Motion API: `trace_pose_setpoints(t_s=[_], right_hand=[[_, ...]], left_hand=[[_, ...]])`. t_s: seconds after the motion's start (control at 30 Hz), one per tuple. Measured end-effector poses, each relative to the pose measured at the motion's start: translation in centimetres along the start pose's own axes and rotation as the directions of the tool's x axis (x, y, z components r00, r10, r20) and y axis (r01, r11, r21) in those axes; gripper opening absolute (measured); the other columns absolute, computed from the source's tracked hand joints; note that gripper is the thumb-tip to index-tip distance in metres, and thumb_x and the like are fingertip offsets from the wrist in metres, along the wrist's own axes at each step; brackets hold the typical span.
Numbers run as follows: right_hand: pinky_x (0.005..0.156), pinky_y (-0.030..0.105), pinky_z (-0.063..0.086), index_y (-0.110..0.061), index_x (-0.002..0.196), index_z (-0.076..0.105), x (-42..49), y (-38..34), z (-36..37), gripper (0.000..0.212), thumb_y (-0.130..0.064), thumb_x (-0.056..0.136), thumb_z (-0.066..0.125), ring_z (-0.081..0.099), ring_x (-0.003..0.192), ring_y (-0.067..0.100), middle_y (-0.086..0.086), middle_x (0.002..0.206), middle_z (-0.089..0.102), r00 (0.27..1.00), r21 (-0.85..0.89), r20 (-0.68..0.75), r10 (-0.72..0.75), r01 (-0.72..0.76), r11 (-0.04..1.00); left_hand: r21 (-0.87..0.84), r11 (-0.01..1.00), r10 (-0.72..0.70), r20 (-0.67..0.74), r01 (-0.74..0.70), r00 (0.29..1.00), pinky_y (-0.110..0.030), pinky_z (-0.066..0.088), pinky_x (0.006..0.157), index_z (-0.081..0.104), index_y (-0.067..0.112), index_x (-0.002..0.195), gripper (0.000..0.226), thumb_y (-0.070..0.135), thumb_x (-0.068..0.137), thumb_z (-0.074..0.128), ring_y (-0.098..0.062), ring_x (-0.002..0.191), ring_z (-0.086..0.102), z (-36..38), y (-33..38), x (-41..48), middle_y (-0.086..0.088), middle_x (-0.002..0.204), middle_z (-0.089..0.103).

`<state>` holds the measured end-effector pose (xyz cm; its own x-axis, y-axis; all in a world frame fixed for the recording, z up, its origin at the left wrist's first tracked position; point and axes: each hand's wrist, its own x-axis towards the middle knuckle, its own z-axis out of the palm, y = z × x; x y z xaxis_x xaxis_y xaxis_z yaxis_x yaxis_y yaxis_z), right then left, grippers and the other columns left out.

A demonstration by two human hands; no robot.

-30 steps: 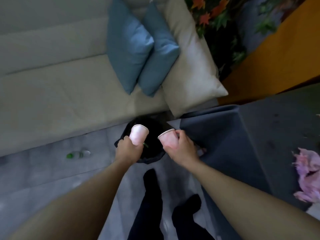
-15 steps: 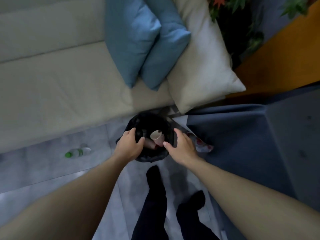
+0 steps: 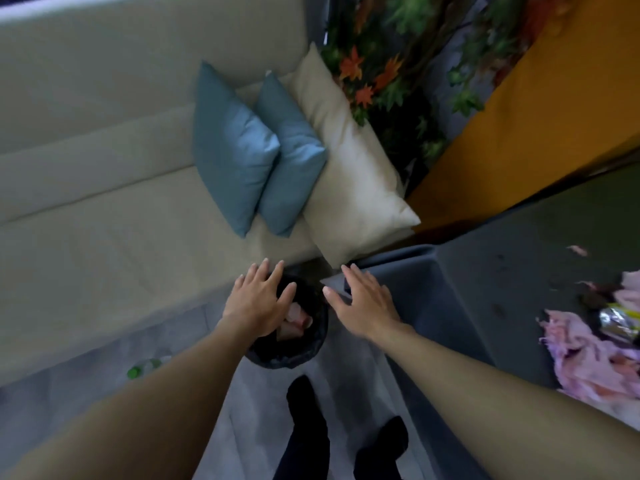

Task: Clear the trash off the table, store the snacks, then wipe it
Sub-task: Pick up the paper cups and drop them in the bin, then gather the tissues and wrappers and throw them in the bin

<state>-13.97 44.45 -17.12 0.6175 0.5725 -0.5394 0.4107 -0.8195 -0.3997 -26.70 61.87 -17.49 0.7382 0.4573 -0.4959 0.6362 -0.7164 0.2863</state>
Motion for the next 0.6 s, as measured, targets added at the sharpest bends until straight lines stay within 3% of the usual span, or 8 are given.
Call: trace_pose_setpoints(t_s=[0.23, 0.6], right_hand=[[0.121, 0.052, -0.006, -0.029, 0.158, 0.011, -4.2, 0.6, -7.9, 0.087, -0.08, 0.087, 0.014, -0.006, 0.153, 0.023, -0.002, 0.167, 0.003, 0.993, -0.043, -0.11, -0.035, 0.031, 0.999], [0.12, 0.053, -0.008, -0.031, 0.158, 0.011, -12.1, 6.8, -16.9, 0.083, -0.079, 0.09, 0.015, -0.007, 0.152, 0.021, -0.006, 0.167, 0.002, 0.954, -0.03, -0.299, 0.002, -0.012, 0.999]], left_hand=[[0.077, 0.991, 0.118, -0.066, -0.113, 0.991, -0.042, 0.008, 0.123, 0.012, 0.029, 0.158, 0.068, 0.061, 0.098, 0.022, -0.022, 0.153, 0.005, -6.4, 6.6, -1.5, -0.003, 0.166, 0.006], [0.166, 0.943, 0.308, -0.118, -0.287, 0.944, -0.042, 0.008, 0.123, 0.012, 0.03, 0.157, 0.068, 0.061, 0.098, 0.021, -0.022, 0.152, 0.009, -11.8, 19.2, -4.3, -0.002, 0.166, 0.009]])
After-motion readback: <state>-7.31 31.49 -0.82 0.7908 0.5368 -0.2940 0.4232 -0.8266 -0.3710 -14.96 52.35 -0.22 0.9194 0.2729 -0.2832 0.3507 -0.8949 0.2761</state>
